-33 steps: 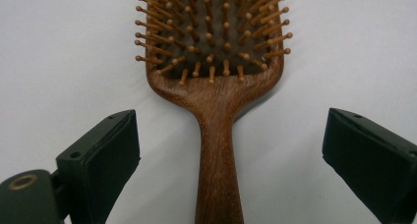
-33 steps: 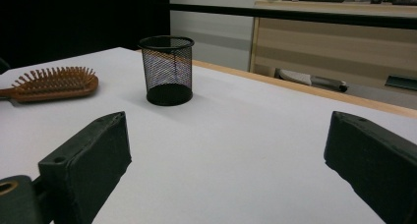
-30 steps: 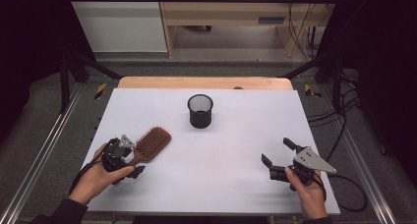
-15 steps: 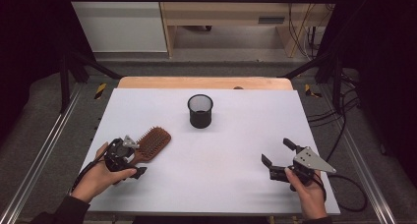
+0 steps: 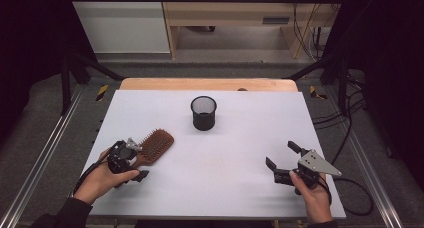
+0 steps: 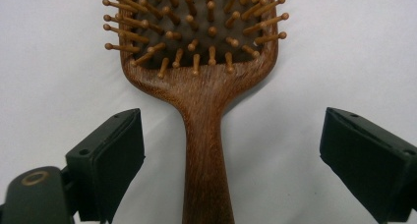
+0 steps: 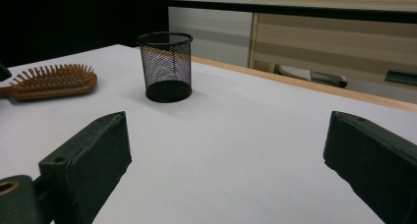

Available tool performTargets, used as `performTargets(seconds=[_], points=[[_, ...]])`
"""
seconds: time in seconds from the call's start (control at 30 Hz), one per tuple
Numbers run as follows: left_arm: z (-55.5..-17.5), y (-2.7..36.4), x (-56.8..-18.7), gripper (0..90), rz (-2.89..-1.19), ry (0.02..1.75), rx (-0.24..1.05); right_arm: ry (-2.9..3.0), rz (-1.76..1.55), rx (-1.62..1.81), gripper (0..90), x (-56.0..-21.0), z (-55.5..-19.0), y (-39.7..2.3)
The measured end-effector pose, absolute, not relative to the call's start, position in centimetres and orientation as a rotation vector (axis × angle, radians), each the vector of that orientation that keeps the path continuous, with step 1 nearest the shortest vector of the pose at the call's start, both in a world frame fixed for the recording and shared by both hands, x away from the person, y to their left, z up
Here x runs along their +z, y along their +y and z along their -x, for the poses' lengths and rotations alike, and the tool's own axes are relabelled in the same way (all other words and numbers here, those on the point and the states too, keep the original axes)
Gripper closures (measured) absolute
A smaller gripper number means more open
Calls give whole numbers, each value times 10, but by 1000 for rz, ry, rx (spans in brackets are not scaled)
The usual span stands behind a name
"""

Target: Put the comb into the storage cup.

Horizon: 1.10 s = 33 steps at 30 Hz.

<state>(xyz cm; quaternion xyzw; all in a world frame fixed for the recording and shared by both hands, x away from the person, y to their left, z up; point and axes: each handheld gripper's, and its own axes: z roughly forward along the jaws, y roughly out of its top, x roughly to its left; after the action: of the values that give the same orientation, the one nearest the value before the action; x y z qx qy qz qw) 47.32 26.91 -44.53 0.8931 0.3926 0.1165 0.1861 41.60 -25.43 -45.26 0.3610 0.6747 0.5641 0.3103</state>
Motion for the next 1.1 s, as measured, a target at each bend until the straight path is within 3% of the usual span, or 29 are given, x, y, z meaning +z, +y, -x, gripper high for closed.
performTargets(seconds=[0.2, 0.33, 1.1], points=[[-475, 268, -447, 114, -2526, 1108, 317, 1784, -955, 1488, 38, -453, -416, -254], [-477, 268, -447, 228, -2535, 1120, 330, 1784, -954, 1490, 38, -453, -416, -254], [-490, 271, -442, 531, -2608, 1153, 263, 1799, -949, 1495, 39, -453, -416, -253]])
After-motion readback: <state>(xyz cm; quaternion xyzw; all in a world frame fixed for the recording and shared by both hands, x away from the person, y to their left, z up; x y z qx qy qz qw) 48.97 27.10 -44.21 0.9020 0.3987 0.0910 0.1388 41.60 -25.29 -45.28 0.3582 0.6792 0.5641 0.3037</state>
